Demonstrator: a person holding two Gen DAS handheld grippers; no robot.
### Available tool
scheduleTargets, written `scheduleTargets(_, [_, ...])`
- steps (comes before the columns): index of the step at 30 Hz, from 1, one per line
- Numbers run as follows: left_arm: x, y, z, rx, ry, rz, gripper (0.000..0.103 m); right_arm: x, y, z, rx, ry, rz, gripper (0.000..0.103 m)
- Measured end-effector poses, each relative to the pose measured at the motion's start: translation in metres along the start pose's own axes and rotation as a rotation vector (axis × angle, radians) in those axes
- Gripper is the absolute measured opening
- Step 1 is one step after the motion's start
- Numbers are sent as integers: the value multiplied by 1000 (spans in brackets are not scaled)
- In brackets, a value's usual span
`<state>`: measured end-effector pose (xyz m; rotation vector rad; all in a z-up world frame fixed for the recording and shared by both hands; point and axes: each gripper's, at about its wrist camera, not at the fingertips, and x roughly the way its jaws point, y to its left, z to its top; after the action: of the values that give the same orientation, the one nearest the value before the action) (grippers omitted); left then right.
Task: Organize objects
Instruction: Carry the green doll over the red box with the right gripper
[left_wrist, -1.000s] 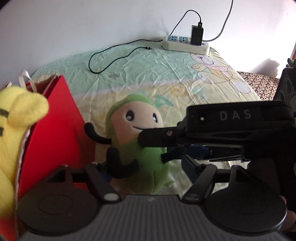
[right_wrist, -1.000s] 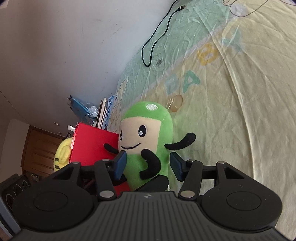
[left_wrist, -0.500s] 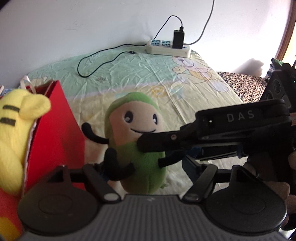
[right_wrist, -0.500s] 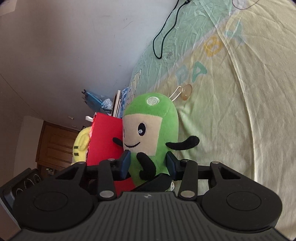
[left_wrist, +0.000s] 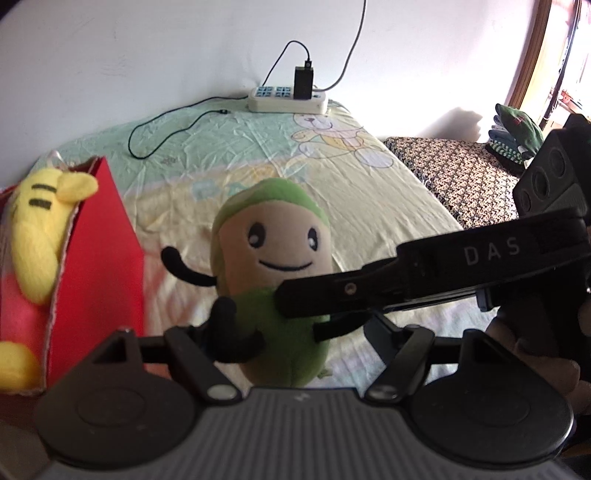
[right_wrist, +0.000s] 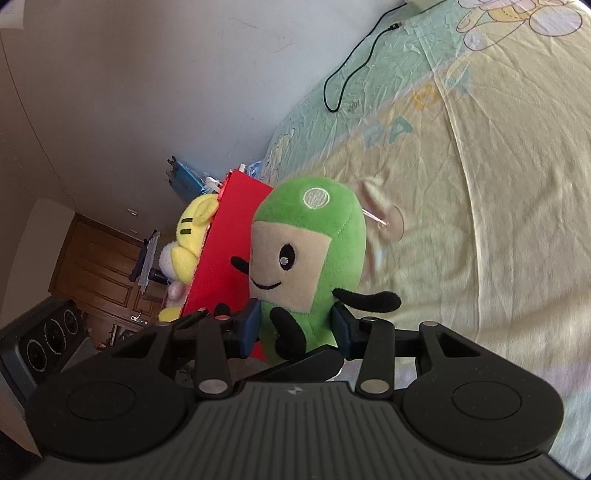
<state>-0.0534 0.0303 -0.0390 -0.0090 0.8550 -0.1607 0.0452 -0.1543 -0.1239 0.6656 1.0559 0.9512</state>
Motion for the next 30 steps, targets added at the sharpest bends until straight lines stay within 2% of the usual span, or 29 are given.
scheduleTargets(8, [-56,9,3,-6,-159,21,76,-13,42,-7,-88,-87,65,44])
scheduleTargets(17, [-128,64,5,9,-348,51,76,4,119,-3,-215,-175,136,44])
scheduleTargets(23, [-168,125,-1,13,-423,90,76,48,169,0,-274,-213,182,44])
scheduleTargets(30, [-187,201,-13,-6,-430,144,76,117,214,-7,-305,-207,206,44])
